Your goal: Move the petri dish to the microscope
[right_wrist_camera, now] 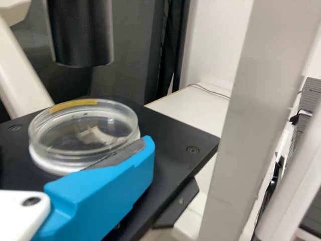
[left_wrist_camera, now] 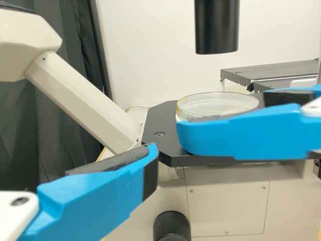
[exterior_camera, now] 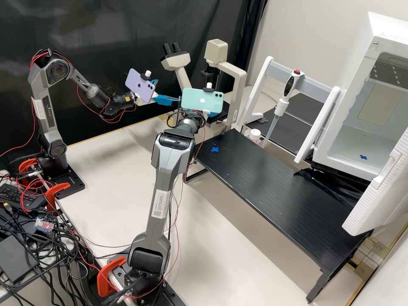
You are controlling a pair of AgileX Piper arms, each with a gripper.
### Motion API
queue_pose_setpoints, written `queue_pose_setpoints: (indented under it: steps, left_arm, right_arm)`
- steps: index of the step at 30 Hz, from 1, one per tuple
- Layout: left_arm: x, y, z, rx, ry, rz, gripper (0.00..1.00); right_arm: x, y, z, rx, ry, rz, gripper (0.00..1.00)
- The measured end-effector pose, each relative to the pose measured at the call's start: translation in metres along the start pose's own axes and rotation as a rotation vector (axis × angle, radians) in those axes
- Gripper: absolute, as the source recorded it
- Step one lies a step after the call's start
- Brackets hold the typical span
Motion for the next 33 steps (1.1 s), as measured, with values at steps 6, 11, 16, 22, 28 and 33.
queue_pose_setpoints:
  steps: [6, 11, 16, 22, 28, 33]
  left_arm:
    - [0.000, 0.000, 0.000, 0.000, 0.000, 0.000, 1.00]
    - [0.000, 0.000, 0.000, 0.000, 0.000, 0.000, 1.00]
    - [0.000, 0.000, 0.000, 0.000, 0.000, 0.000, 1.00]
    - [0.000, 0.000, 0.000, 0.000, 0.000, 0.000, 1.00]
    - [0.000, 0.000, 0.000, 0.000, 0.000, 0.000, 1.00]
    - [0.000, 0.000, 0.000, 0.000, 0.000, 0.000, 1.00]
  right_arm:
    - [-0.036, 0.002, -0.002, -0.116, -0.005, -0.007, 1.00]
    - [-0.073, -0.008, 0.004, -0.147, -0.016, -0.045, 1.00]
    - [-0.111, -0.012, 0.005, -0.181, 0.050, -0.084, 1.00]
    - [-0.151, -0.007, 0.029, -0.165, 0.072, -0.090, 1.00]
    - [-0.191, 0.012, 0.070, -0.093, -0.008, -0.007, 1.00]
    - [-0.228, 0.019, 0.102, -0.004, -0.082, 0.078, 1.00]
